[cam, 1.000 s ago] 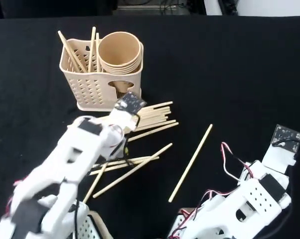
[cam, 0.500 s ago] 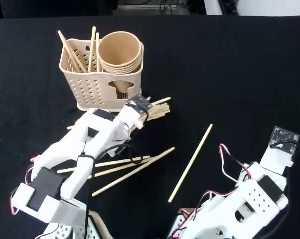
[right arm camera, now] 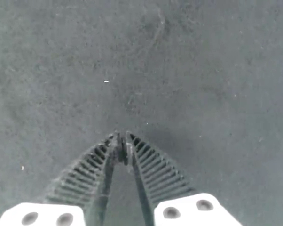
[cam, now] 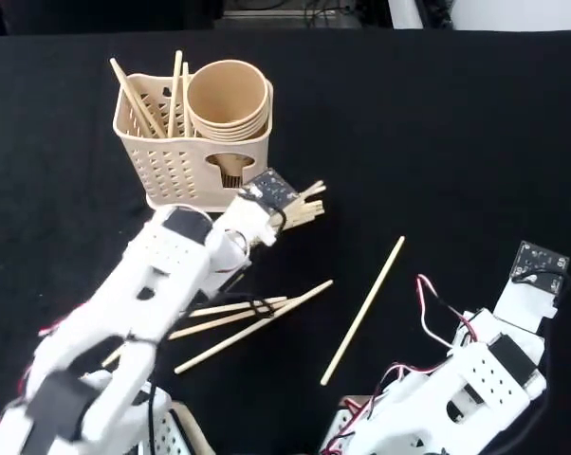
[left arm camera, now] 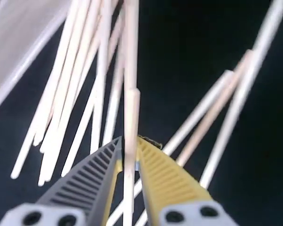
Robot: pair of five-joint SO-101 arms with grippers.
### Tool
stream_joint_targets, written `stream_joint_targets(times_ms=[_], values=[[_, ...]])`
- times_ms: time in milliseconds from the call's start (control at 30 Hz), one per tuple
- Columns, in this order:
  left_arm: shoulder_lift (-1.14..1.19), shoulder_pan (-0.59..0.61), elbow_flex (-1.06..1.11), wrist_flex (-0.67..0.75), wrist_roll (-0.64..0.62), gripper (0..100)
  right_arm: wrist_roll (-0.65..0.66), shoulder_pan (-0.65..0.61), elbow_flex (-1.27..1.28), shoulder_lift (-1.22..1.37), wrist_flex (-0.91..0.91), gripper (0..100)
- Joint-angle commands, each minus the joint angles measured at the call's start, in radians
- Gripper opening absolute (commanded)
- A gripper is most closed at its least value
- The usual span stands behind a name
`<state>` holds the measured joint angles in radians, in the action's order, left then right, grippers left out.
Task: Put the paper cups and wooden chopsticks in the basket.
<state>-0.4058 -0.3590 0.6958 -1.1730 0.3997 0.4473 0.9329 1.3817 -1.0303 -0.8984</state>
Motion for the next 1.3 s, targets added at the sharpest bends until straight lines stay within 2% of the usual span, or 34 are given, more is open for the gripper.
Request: stream_joint_targets(times_ms=[0,333,600,733,833,967,1167,1267], values=[[-0.169,-0.010,-0.047,-0.092,-0.005,3,0.008,-0.008,-0.004,-0.015,0.017,1.5],[-0.528,-0.008,-0.163,-0.265,-0.003,3,0.008,-0.008,-0.004,-0.015,0.015,1.5],[-0.830,-0.007,-0.186,-0.255,-0.006,3,0.008,-0.008,-0.004,-0.015,0.015,1.5],[-0.953,0.085,-0.288,-0.199,-0.038,3,0.008,-0.008,0.005,-0.015,0.020,1.5],[-0.985,0.203,-0.390,-0.075,-0.112,3,0.008,-0.008,0.005,-0.015,0.020,1.5],[-0.927,0.337,-0.464,0.195,-0.253,3,0.008,-0.008,0.005,-0.015,0.020,1.5],[-0.718,0.414,-0.438,0.690,-0.479,3,0.009,-0.009,0.005,-0.015,0.020,1.5],[-0.620,0.423,-0.417,0.838,-0.523,3,0.009,-0.009,0.005,-0.015,0.020,1.5]])
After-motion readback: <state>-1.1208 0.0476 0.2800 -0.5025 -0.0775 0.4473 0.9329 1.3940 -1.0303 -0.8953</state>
